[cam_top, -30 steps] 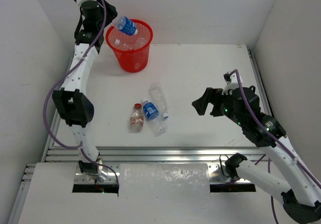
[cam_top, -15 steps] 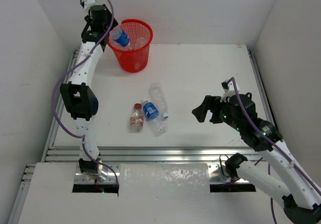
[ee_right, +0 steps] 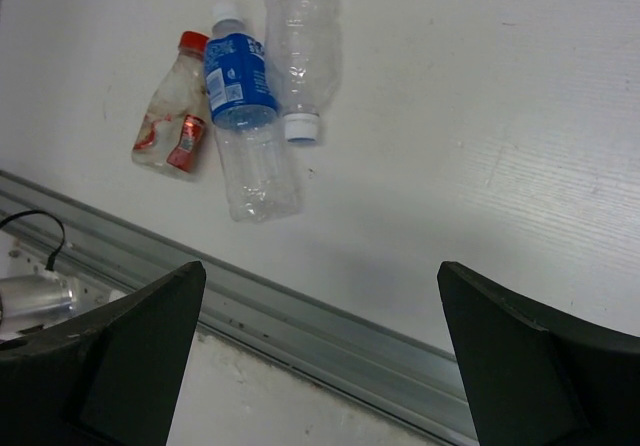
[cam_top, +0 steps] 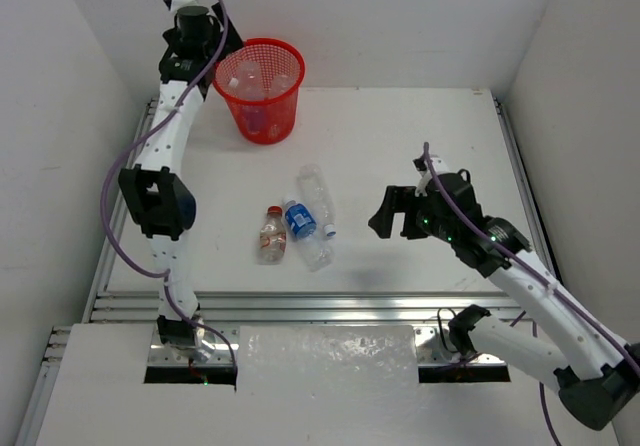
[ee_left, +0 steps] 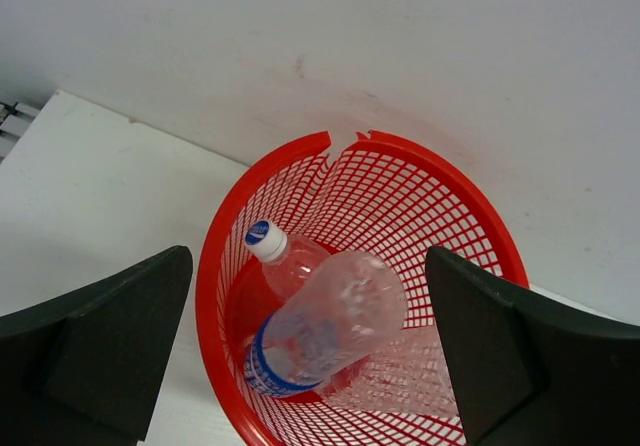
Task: Put the plastic bottles in the bin
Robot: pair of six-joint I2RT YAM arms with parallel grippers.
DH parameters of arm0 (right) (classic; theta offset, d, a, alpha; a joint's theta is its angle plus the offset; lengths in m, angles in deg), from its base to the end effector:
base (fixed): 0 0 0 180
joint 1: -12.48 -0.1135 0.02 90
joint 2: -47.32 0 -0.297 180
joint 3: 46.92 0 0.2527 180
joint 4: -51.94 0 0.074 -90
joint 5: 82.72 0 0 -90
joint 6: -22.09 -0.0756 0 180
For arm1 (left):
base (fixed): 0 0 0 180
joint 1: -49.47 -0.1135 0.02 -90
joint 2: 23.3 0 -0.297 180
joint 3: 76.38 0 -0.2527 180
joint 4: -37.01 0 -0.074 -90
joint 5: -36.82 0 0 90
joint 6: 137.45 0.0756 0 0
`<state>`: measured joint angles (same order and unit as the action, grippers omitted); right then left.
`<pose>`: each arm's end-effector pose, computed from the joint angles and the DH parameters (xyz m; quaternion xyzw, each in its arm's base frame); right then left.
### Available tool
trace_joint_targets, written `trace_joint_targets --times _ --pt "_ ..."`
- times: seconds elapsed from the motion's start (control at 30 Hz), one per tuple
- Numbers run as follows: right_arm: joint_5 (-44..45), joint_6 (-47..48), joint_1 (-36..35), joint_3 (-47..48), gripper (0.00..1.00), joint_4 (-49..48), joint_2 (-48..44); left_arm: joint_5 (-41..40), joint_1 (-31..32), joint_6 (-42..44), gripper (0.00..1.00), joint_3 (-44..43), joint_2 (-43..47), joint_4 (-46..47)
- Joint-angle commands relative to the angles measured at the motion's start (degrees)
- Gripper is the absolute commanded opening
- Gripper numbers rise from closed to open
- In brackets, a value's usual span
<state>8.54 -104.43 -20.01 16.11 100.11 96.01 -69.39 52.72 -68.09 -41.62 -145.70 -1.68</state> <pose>0.1637 0.1023 0.3159 0.0362 0.8815 0.2587 0.3934 0.5534 -0.0103 0.4223 -0.2034 0.7680 -0.0135 0.6072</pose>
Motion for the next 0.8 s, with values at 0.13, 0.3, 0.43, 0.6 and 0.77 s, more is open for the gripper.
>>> trace_joint_targets --times 0.13,0.3,0.43,0.6,0.77 --pt "-3.72 5.3 -0.29 1.59 0.99 -13.05 17.01 -1.28 -0.43 -7.55 1.0 5.26 19.69 -8.61" --pt "-6.26 7.07 -0.47 9.65 0.98 -17.46 32.15 7.57 -0.43 -12.13 1.0 45.04 46.51 0.05" --pt "-7.93 8.38 -1.08 16.52 0.93 -18.35 42.35 12.95 -0.35 -12.93 1.0 68.89 71.37 8.07" --pt "-7.41 9.97 -1.52 26.09 0.88 -15.46 54.02 15.94 -0.34 -8.37 1.0 83.59 81.97 4.57" --pt "-6.01 10.67 -1.7 32.42 0.83 -12.99 63.36 21.12 -0.26 -5.73 1.0 89.93 83.82 2.98"
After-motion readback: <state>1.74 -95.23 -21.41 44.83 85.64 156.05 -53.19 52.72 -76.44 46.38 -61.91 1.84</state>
